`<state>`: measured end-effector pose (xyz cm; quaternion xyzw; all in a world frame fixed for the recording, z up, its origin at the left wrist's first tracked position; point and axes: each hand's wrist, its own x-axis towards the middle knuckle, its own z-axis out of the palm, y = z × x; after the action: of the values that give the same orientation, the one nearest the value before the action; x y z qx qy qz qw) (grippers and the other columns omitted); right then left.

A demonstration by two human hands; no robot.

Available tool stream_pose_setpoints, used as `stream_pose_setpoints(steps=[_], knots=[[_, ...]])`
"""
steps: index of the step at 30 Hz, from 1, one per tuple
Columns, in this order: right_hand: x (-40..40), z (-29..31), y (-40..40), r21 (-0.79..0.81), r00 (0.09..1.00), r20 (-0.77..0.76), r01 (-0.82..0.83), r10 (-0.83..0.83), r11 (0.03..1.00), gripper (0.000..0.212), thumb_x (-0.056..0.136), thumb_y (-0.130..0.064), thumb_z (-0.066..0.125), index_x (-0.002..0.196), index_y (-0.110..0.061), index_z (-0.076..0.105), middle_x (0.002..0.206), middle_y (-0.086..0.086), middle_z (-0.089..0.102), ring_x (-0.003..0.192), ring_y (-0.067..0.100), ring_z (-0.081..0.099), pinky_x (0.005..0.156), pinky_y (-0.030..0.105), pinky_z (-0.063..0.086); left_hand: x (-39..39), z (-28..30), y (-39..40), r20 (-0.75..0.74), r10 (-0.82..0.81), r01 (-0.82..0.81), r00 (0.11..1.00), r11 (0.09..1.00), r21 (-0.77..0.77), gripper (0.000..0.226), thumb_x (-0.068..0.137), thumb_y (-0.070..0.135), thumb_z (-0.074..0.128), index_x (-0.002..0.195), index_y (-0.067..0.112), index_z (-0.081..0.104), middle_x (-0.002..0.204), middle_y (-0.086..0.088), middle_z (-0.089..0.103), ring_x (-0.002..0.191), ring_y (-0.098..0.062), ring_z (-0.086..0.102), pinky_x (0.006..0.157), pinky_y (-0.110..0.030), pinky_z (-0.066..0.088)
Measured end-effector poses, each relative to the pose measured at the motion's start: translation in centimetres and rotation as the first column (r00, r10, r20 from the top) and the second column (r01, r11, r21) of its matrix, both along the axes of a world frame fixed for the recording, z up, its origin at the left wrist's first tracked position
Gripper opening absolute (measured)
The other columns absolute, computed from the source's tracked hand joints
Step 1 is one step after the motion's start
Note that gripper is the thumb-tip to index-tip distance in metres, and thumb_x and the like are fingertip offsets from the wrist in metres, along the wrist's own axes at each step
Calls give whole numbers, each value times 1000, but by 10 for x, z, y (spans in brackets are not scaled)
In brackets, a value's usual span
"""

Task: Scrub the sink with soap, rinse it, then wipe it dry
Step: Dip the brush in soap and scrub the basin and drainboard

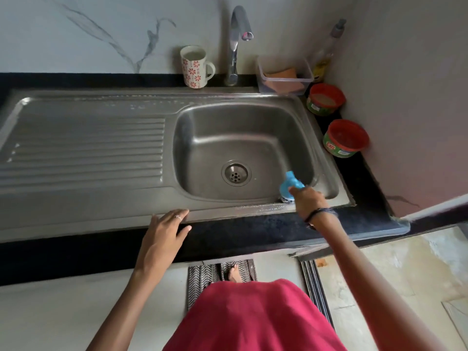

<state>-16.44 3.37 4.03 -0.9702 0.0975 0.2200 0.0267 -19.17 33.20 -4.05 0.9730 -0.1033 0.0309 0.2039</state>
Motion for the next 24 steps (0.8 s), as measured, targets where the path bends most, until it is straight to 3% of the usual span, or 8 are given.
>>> stream_pose_setpoints(steps=[3, 7, 11, 14, 17, 21, 24], knots=[[10, -13, 63, 128, 998, -10, -64, 66, 990, 39, 98, -14, 33, 136, -14, 44, 134, 19, 48, 119, 37, 50, 95, 38, 42, 0, -1, 0, -12, 17, -17, 1000, 999, -27, 40, 67, 5, 80, 105, 3, 69, 103, -10, 71, 93, -28, 68, 94, -53, 42], [14, -19, 135, 265, 987, 8, -154, 158, 952, 38, 98, -15, 33, 134, -11, 44, 128, 19, 50, 114, 37, 51, 86, 37, 43, 2, 2, 0, -103, 51, -51, 993, 999, -2, 42, 83, 17, 67, 123, 9, 59, 125, -5, 61, 116, -21, 57, 109, -34, 18], [10, -35, 81, 323, 990, 37, 119, -138, 939, 41, 99, -37, 33, 126, -15, 54, 125, 16, 58, 113, 34, 55, 87, 33, 44, 0, 0, 3, -116, 34, -31, 993, 999, 26, 45, 83, 17, 68, 126, 7, 57, 129, -7, 58, 120, -24, 54, 113, -46, 15], [9, -28, 8, 252, 935, -11, 346, -355, 904, 39, 100, -28, 33, 131, -13, 49, 130, 21, 53, 117, 37, 52, 91, 35, 41, -4, -3, 7, -112, 34, -26, 993, 997, 72, 46, 80, 15, 70, 124, 5, 58, 130, -10, 57, 123, -23, 52, 110, -52, 20], [8, -18, 4, 271, 931, -17, 356, -365, 894, 38, 100, -24, 35, 133, -9, 47, 133, 22, 50, 120, 36, 49, 95, 35, 39, -6, -1, 16, -120, 76, -63, 990, 992, 107, 49, 84, 19, 66, 129, 6, 53, 137, -11, 50, 130, -23, 44, 111, -51, 19], [15, -23, 99, 361, 1000, -1, -24, 26, 932, 38, 101, -21, 34, 136, -14, 46, 141, 15, 44, 127, 33, 44, 99, 29, 33, -10, 1, 25, -136, 148, -134, 980, 985, 108, 53, 92, 27, 55, 140, 10, 40, 148, -6, 37, 139, -16, 29, 115, -42, 10], [27, -25, 175, 390, 977, 30, -205, 210, 898, 36, 98, -16, 35, 132, -14, 46, 133, 18, 47, 117, 38, 50, 93, 37, 42, -12, 2, 29, -152, 168, -150, 974, 981, 123, 53, 93, 30, 53, 141, 11, 39, 147, -4, 38, 139, -14, 30, 115, -42, 10]])
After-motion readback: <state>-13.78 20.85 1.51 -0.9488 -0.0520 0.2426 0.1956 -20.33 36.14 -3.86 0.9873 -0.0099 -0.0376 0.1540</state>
